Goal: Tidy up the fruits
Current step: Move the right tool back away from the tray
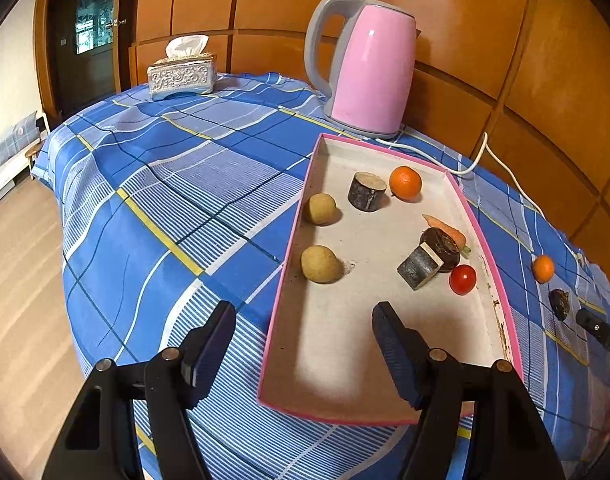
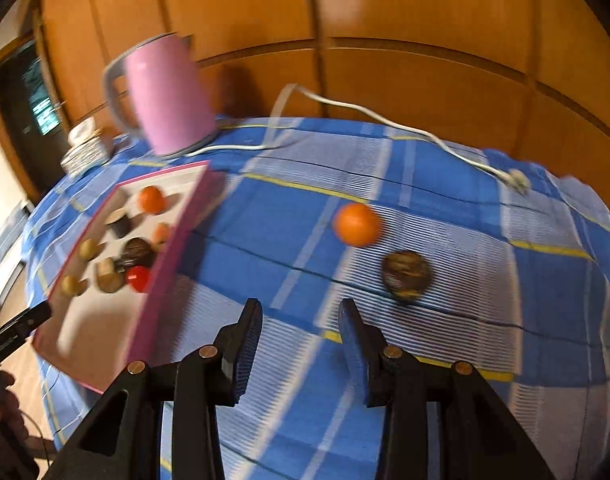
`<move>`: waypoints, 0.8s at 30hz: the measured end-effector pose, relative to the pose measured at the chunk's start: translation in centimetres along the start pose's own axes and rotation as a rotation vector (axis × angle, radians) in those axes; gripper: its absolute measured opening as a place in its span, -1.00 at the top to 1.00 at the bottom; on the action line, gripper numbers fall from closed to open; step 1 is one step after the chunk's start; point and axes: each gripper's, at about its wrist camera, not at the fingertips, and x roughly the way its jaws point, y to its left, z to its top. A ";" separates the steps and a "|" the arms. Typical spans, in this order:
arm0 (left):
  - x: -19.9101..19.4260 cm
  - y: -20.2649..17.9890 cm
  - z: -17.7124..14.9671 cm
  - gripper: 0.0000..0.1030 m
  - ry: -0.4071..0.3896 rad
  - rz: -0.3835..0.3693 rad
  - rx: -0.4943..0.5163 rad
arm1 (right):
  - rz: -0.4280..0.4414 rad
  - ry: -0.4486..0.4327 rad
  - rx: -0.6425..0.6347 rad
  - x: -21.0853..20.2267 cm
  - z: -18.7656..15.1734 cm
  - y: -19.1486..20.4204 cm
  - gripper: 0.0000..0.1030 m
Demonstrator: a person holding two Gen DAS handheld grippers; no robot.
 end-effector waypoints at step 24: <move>-2.4 -6.8 2.7 -0.38 -0.043 -0.179 0.183 | -0.564 -0.004 0.440 -1.5 -5.8 -16.6 0.22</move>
